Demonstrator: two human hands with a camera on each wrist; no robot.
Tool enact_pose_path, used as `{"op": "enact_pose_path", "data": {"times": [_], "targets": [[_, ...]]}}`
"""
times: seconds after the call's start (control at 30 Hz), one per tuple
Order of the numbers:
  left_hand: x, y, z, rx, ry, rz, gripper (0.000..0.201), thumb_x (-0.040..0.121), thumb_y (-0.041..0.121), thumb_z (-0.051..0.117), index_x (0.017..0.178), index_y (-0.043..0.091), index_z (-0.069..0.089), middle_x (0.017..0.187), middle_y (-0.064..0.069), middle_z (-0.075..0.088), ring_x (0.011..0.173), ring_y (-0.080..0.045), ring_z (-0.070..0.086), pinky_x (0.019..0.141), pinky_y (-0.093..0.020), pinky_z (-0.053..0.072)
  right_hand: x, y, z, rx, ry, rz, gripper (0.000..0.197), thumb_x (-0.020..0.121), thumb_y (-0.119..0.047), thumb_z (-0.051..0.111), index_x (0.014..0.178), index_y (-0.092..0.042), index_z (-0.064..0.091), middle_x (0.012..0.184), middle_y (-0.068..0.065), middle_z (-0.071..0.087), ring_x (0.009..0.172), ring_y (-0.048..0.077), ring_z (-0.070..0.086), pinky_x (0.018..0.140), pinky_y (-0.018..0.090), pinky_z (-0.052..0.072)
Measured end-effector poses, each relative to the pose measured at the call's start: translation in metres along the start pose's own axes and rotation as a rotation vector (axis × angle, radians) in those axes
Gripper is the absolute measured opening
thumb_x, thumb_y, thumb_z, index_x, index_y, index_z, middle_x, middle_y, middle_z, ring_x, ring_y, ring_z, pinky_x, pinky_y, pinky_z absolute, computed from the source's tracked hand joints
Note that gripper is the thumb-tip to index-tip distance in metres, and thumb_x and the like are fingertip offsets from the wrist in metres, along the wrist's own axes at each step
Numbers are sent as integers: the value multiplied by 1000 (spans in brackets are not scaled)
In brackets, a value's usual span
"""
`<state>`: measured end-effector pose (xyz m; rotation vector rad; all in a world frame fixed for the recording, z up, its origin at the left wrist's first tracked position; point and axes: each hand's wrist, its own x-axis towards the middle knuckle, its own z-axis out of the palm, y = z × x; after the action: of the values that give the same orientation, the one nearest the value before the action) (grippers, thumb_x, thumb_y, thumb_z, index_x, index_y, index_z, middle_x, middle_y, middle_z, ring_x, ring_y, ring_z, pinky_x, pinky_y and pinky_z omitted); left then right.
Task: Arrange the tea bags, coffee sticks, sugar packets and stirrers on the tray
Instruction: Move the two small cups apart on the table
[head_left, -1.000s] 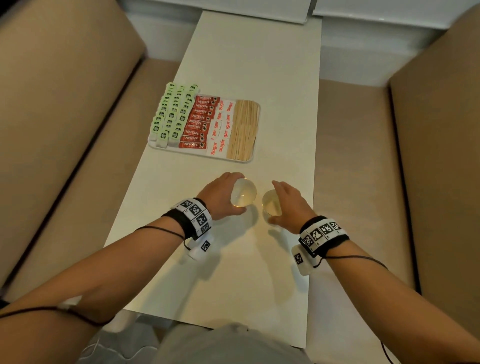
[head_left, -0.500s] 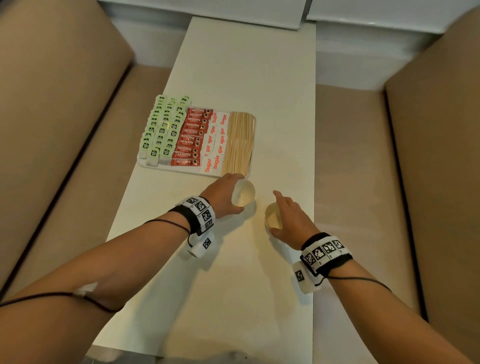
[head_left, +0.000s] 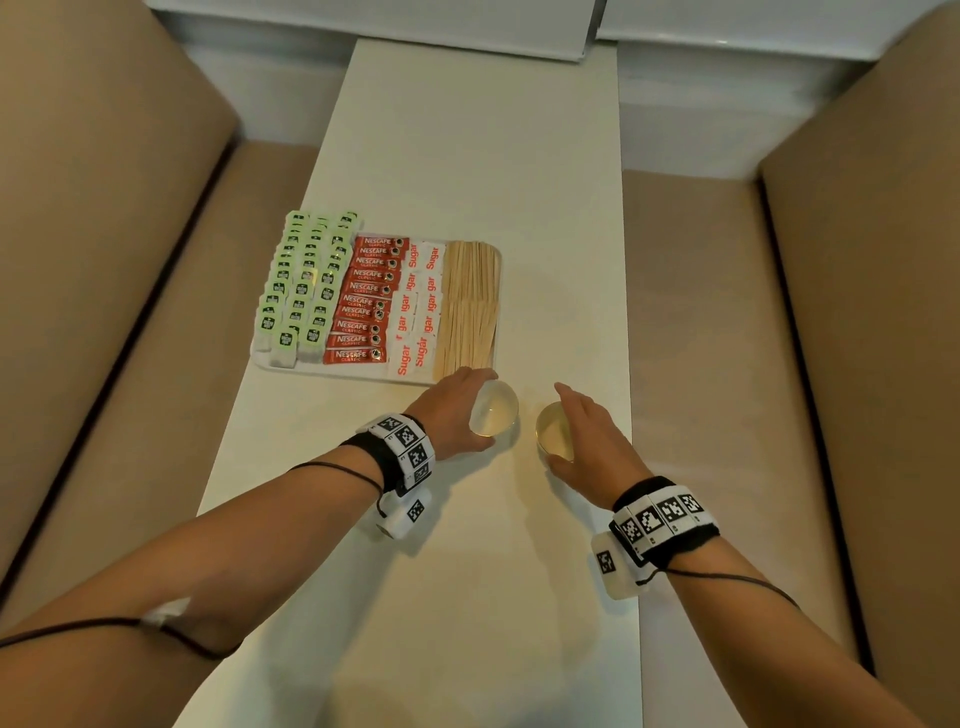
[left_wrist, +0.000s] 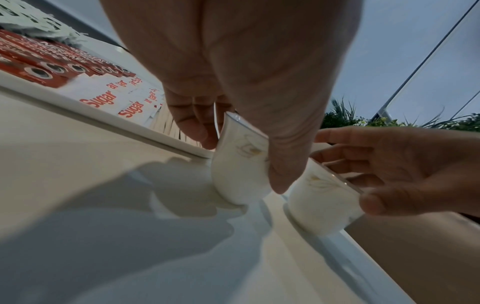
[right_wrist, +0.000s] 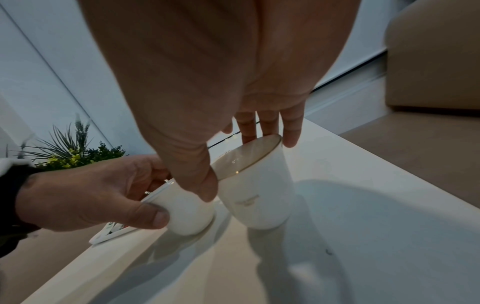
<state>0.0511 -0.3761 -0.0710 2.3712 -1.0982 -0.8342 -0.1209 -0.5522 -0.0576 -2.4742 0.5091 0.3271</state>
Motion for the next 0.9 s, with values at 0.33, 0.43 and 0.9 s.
{"op": "enact_pose_path", "data": {"times": [0.33,0.43,0.9], "targets": [[4,-2,2,41,-11,52,91,69,44,85,143,28,34,133,3,47,114,-19,54,91,-35,49,-1,13,-2,112,46,55,106,81,-41,82,159,-24,13,164,0,20,146,23,29,115,39,36],[3,-2,0,53,-25,56,100,67,52,84,146,30,28,137,4,45,119,-19,52,94,-37,50,-5,21,3,187,36,109,112,78,-41,85,160,-24,11,164,-2,21,146,20,30,116,36,35],[15,6,-29,5,6,162,84,80,58,72,147,25,33,137,2,49,123,-14,47,97,-29,43,9,28,-3,299,29,77,75,78,-48,81,138,-31,40,134,-10,51,118,12,52,99,31,45]]}}
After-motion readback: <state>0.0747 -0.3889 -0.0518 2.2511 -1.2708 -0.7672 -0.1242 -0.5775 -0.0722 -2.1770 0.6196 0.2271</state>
